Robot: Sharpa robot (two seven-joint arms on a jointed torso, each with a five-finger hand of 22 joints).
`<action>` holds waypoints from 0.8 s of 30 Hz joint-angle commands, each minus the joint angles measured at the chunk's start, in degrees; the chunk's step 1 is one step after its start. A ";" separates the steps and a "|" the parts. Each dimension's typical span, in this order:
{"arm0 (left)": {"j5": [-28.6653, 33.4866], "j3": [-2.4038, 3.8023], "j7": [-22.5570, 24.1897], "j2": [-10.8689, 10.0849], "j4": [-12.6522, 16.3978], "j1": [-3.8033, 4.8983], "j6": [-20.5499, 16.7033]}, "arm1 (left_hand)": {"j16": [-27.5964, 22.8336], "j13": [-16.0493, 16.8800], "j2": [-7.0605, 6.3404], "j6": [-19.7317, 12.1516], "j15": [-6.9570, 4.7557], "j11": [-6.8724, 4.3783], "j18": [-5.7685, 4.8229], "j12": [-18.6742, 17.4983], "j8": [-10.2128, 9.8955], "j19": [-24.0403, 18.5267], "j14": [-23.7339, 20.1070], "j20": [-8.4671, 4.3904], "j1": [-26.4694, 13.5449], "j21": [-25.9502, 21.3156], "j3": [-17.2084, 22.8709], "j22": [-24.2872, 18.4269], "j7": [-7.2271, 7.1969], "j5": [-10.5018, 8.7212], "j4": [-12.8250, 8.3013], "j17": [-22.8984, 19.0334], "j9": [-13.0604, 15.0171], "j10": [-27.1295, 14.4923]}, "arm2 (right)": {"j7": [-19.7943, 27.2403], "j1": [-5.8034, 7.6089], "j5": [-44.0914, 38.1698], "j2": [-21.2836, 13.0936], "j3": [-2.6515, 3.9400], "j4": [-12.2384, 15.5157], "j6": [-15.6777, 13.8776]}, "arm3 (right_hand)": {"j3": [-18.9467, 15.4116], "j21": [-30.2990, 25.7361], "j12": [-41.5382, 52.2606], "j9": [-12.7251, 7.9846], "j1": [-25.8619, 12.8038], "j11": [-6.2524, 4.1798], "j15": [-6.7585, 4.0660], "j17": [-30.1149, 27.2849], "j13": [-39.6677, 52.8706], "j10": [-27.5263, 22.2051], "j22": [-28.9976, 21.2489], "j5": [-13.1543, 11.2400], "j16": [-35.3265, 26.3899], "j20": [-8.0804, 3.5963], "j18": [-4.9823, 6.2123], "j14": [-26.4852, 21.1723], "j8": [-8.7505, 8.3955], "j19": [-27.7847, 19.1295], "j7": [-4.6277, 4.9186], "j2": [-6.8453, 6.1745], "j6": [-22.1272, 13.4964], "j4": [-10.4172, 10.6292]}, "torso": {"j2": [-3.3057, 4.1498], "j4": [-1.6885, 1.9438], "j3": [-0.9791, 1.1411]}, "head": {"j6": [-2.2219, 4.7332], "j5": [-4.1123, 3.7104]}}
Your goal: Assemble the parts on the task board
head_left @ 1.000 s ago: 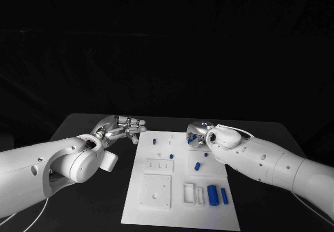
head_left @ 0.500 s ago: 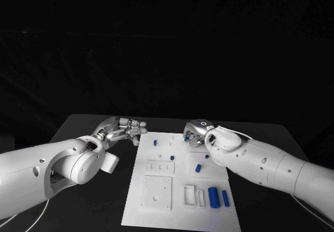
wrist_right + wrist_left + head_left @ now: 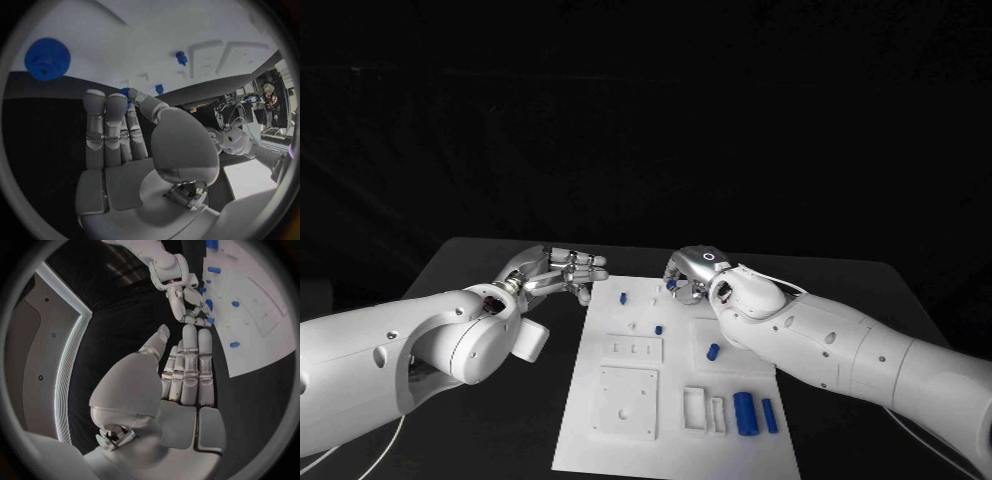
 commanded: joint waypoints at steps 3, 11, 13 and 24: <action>-0.16 0.04 0.17 0.56 -0.10 0.14 0.76 | -0.29 0.07 0.04 -0.23 0.06 -0.08 0.95 -0.17 -0.03 -0.48 -0.24 0.10 -0.03 0.11 -0.30 0.00 0.02 0.28 -0.11 -0.05 0.02 -0.51 | -0.96 -0.01 -1.02 1.52 0.00 -1.04 -1.86 | 0.42 -0.62 0.14 0.02 0.36 -0.66 -0.54 0.05 0.09 0.77 0.73 -0.05 -0.01 -0.08 -0.19 0.02 0.35 0.57 -0.01 0.03 0.32 -0.02 | 0.09 0.26 -0.09 | 0.02 0.02; -0.17 0.04 0.08 0.78 0.11 0.16 0.77 | -0.29 0.07 0.04 -0.23 0.06 -0.08 0.95 -0.17 -0.03 -0.48 -0.24 0.10 -0.03 0.11 -0.30 0.00 0.02 0.28 -0.11 -0.05 0.02 -0.51 | -1.18 -0.01 -1.35 3.06 0.01 -2.90 -2.25 | 0.44 -1.78 0.13 0.01 0.27 -0.66 -0.55 0.04 0.09 0.79 2.00 0.09 0.01 -0.09 -0.22 -0.03 0.33 1.05 -0.02 0.09 0.34 -0.15 | 0.52 0.89 -0.28 | 0.19 -0.34; -0.17 0.05 0.06 0.78 0.21 0.16 0.76 | -0.29 0.07 0.04 -0.21 0.07 -0.07 0.96 -0.17 -0.03 -0.57 -0.29 0.11 0.03 0.29 -0.28 -0.27 0.02 0.29 -0.18 -0.09 0.02 -0.53 | -1.27 -0.01 -1.41 3.28 0.01 -3.31 -2.23 | 0.44 -1.78 0.13 0.01 0.27 -0.66 -0.55 0.04 0.09 0.79 2.00 0.09 0.01 -0.09 -0.22 -0.03 0.33 1.05 -0.02 0.09 0.34 -0.15 | 0.60 1.02 -0.34 | 0.20 -0.40; -0.23 0.06 0.03 0.97 0.32 0.17 0.71 | -0.29 0.07 0.04 -0.21 0.07 -0.07 0.96 -0.17 -0.03 -0.57 -0.29 0.11 0.03 0.29 -0.28 -0.27 0.02 0.29 -0.18 -0.09 0.02 -0.53 | -1.64 -0.01 -1.85 3.87 0.01 -4.72 -1.99 | 0.48 -2.35 0.15 0.00 0.27 -0.66 -0.56 0.04 0.09 0.81 2.62 0.23 0.04 -0.11 -0.25 -0.01 0.34 1.23 -0.02 0.03 0.36 -0.21 | 1.13 1.23 -0.63 | 0.31 -0.70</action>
